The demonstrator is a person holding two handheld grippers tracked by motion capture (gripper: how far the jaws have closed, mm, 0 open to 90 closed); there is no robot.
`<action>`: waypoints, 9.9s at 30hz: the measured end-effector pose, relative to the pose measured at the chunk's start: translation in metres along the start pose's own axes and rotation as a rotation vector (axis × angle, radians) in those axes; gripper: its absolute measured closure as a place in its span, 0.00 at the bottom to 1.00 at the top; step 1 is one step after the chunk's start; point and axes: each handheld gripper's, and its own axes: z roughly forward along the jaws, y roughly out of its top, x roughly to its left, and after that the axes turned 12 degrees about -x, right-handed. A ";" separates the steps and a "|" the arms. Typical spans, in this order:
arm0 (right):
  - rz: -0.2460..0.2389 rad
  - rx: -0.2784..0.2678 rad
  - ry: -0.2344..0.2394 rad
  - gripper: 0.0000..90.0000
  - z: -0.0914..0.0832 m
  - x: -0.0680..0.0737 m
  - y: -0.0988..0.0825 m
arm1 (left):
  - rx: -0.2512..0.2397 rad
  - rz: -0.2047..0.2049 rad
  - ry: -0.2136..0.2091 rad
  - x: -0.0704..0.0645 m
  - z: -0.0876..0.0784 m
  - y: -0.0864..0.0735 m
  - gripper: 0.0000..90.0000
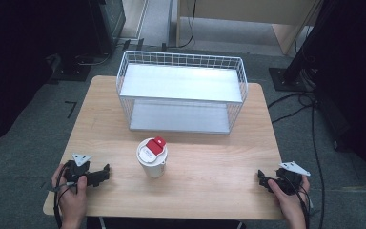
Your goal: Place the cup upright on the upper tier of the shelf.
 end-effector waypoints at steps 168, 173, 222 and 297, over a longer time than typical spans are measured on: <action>-0.150 -0.536 0.526 0.15 -0.007 0.320 0.082 | 0.000 -0.002 0.000 0.000 0.000 0.000 0.00; -0.150 -0.565 0.508 0.15 -0.010 0.314 0.098 | 0.000 -0.002 0.000 0.000 0.000 0.000 0.00; -0.121 -0.688 0.315 0.15 0.028 0.265 0.253 | 0.000 -0.001 0.000 0.000 0.000 0.000 0.00; -0.067 -0.562 0.289 0.02 0.047 0.219 0.230 | 0.001 0.000 -0.001 0.000 0.000 0.000 0.00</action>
